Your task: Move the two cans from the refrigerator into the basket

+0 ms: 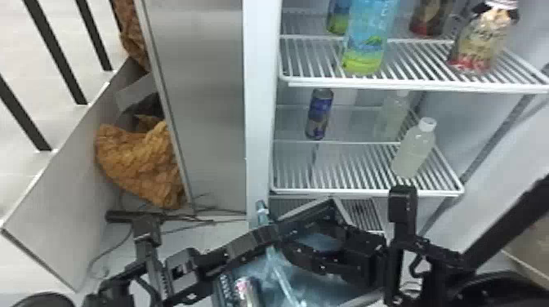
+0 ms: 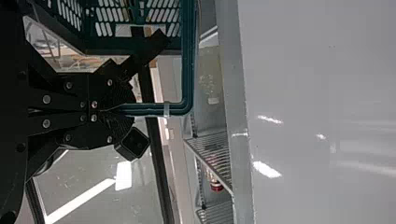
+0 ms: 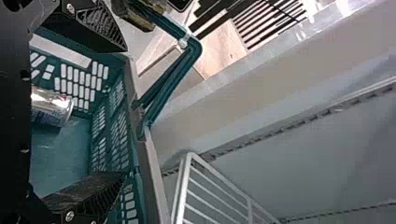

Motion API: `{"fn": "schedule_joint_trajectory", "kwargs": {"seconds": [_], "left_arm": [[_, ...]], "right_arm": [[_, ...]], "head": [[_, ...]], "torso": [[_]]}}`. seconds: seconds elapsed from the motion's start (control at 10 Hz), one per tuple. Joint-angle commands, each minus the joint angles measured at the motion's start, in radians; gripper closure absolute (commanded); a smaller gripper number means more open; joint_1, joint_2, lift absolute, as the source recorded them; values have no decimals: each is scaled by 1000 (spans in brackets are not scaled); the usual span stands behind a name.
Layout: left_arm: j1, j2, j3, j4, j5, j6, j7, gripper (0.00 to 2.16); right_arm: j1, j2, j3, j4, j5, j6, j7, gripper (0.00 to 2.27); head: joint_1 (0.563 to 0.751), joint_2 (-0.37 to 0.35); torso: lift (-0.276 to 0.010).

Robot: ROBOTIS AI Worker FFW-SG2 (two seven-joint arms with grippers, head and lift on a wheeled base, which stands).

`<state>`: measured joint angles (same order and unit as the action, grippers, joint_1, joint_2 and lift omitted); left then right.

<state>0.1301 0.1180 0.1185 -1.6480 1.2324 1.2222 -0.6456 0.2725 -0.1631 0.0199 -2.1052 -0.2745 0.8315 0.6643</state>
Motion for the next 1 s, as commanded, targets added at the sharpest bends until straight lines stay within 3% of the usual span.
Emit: {"fn": "schedule_joint_trajectory", "kwargs": {"seconds": [0.0,0.4,0.9], "left_arm": [[0,0,-1,0,0,0,0,1210],[0,3,-3,0,0,0,0,1210],[0,5,-3,0,0,0,0,1210]], "right_arm": [[2,1,-2,40,-78,-22,0,105],[5,5,-16,52,-156,-81,0,107],[10,13,-102,-2,-148,-144,-19,107]], "head": [[695,-67],[695,-49],[695,-83]], "torso": [[-219],[-219],[-219]]}}
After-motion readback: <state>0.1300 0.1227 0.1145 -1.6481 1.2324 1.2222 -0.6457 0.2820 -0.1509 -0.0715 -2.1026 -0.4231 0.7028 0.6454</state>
